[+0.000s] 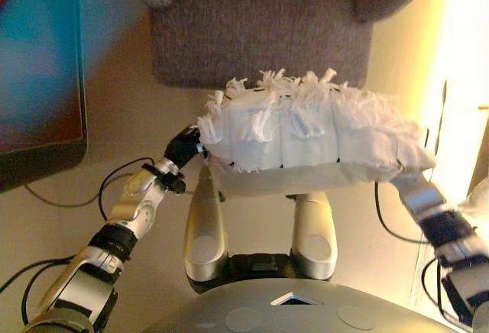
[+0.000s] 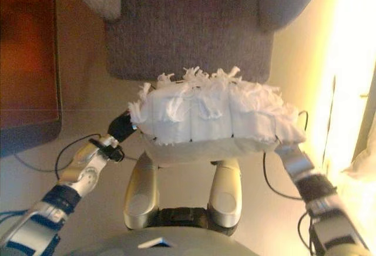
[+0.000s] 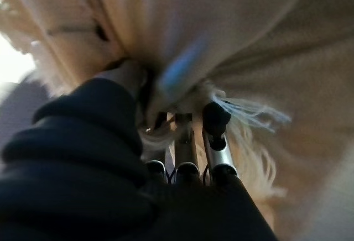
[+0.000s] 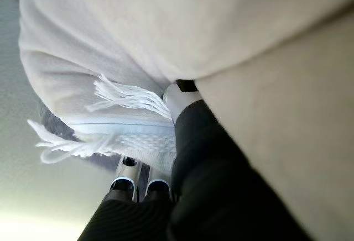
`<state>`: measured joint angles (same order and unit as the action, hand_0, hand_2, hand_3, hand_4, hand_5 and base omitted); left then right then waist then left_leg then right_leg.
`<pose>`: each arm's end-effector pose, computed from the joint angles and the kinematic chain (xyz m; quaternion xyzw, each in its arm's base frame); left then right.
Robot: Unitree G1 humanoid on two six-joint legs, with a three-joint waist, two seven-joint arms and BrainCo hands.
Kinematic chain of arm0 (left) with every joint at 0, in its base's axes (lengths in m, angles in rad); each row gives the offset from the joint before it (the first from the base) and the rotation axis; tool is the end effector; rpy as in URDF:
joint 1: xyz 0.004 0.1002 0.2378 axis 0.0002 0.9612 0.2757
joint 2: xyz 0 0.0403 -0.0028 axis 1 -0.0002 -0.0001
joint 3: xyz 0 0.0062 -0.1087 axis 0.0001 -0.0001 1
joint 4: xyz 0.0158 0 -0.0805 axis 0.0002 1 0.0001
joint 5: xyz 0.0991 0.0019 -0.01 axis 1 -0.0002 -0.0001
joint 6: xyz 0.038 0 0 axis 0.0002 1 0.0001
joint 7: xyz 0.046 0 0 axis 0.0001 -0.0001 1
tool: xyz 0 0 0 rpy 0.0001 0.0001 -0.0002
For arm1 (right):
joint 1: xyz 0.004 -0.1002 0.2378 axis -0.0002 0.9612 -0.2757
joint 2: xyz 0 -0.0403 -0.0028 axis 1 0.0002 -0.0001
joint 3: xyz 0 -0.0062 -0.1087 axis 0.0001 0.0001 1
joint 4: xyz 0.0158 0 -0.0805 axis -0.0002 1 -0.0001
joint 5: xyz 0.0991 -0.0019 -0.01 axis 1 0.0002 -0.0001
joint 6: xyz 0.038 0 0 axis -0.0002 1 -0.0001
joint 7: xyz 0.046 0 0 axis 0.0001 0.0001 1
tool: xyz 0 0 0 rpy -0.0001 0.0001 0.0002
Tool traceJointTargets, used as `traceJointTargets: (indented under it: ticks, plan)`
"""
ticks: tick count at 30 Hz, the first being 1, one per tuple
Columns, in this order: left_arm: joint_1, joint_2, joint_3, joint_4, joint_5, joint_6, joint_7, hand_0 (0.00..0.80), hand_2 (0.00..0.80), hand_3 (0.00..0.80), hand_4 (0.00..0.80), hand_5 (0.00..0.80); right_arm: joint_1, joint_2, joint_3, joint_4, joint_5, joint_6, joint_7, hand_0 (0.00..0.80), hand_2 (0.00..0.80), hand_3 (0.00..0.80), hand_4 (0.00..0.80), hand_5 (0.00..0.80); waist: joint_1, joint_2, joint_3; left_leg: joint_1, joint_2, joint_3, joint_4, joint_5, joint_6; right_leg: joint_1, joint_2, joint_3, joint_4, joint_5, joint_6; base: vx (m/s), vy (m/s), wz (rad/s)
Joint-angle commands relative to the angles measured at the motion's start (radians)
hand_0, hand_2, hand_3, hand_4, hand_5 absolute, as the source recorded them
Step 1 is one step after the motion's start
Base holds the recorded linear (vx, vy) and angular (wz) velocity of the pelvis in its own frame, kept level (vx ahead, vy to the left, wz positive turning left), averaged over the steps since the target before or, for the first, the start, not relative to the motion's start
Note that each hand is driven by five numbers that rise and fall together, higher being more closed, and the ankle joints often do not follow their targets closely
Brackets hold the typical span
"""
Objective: Pick up the cushion and take it to the sofa
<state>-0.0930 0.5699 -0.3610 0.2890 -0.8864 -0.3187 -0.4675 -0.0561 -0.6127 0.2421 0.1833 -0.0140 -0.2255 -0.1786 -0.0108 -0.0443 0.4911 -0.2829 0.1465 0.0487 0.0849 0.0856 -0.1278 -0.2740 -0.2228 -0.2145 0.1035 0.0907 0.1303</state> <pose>0.2086 0.2252 0.0228 -0.1328 -0.0055 -0.2646 0.9551 0.2065 -0.2334 0.0416 -0.3044 -0.0390 0.0375 0.9510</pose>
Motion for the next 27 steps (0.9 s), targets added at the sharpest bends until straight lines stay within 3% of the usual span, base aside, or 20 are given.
traceJointTargets:
  ticks: [1,8,12,18,27]
  plan:
    - [0.005,-0.08,-0.034,-0.176,-0.004,-0.059,-0.073,0.8,0.8,0.8,0.8,0.8,-0.003,0.034,0.011,-0.166,0.005,-0.109,0.037,0.8,0.8,0.8,0.8,0.8,-0.019,0.017,-0.141,0.015,0.017,0.006,-0.011,-0.093,0.046,0.018,-0.029,0.08,0.025,-0.086,0.063,0.17,-0.055,0.21]
    - [0.121,-0.164,0.022,-0.303,-0.068,-0.057,-0.028,0.8,0.8,0.8,0.8,0.8,0.062,0.073,-0.041,-0.299,0.008,-0.06,0.077,0.8,0.8,0.8,0.8,0.8,0.002,0.027,-0.329,0.263,0.049,0.046,-0.109,-0.095,0.041,0.259,0.003,0.019,-0.055,-0.132,0.033,0.169,-0.037,0.1]
    - [0.15,-0.16,0.025,-0.36,-0.009,-0.121,0.024,0.8,0.8,0.8,0.8,0.8,0.061,0.058,-0.071,-0.392,0.078,-0.098,0.085,0.8,0.8,0.8,0.8,0.8,0.0,0.028,-0.385,0.362,0.066,0.074,-0.162,-0.096,0.036,0.35,0.011,0.003,-0.109,-0.134,0.029,0.102,-0.038,-0.08]
    - [0.174,-0.167,0.084,-0.434,-0.054,-0.109,0.056,0.8,0.8,0.8,0.8,0.8,0.092,0.077,-0.123,-0.514,0.152,-0.16,0.135,0.8,0.8,0.8,0.8,0.8,-0.013,0.035,-0.421,0.408,0.077,0.091,-0.172,-0.109,0.028,0.406,0.015,-0.016,-0.132,-0.139,0.025,0.035,-0.013,-0.04]
    - [0.161,-0.156,0.082,-0.517,-0.036,-0.118,0.064,0.8,0.8,0.8,0.8,0.8,0.076,0.098,-0.125,-0.583,0.208,-0.179,0.099,0.8,0.8,0.8,0.8,0.8,-0.02,0.04,-0.426,0.401,0.078,0.09,-0.172,-0.104,0.019,0.42,0.008,-0.026,-0.166,-0.12,0.032,-0.022,-0.013,0.01]
